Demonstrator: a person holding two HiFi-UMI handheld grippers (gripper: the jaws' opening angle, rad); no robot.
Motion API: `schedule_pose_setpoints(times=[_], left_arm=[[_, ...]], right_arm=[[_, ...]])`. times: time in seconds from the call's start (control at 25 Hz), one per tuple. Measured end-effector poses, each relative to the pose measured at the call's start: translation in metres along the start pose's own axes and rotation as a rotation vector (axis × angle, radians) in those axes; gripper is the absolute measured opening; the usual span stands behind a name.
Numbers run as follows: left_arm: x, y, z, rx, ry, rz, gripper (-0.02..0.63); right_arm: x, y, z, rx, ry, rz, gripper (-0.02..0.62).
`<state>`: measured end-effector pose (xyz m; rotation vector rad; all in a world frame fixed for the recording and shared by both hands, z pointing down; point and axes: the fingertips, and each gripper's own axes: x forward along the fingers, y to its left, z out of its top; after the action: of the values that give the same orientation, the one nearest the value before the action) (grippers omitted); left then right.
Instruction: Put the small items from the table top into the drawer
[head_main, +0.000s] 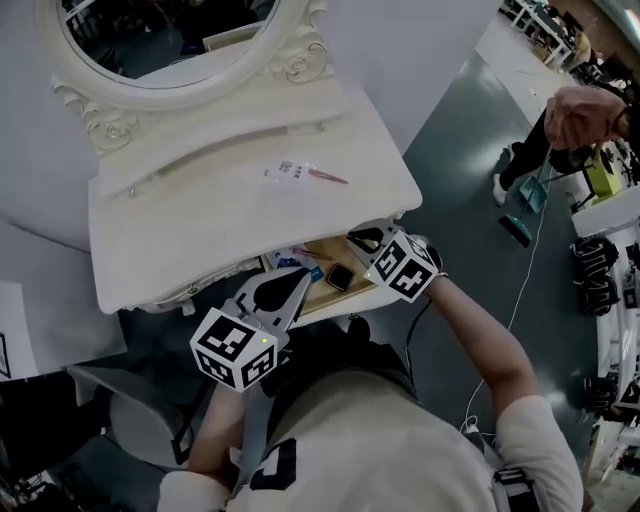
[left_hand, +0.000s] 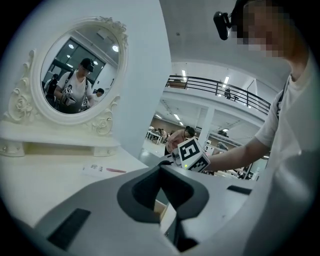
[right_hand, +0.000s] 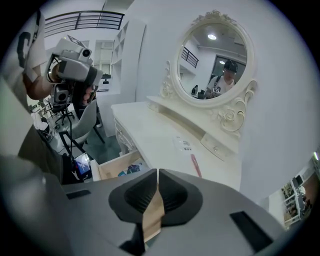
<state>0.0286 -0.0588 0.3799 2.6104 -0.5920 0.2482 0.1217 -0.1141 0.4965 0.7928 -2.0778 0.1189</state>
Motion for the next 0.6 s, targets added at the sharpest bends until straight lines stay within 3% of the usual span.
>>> schedule_pose_setpoints(times=[0.36, 0.6], left_arm=[[0.001, 0.026, 0.008, -0.04, -0.011, 0.107, 0.057], [0.024, 0.032, 0.009, -0.061, 0.014, 0.165, 0.057]], right_arm=[[0.036, -0.062, 0.013, 0.097, -0.048, -0.002, 0.031], [0.073, -0.113, 0.009, 0.097, -0.064, -0.026, 0.031]])
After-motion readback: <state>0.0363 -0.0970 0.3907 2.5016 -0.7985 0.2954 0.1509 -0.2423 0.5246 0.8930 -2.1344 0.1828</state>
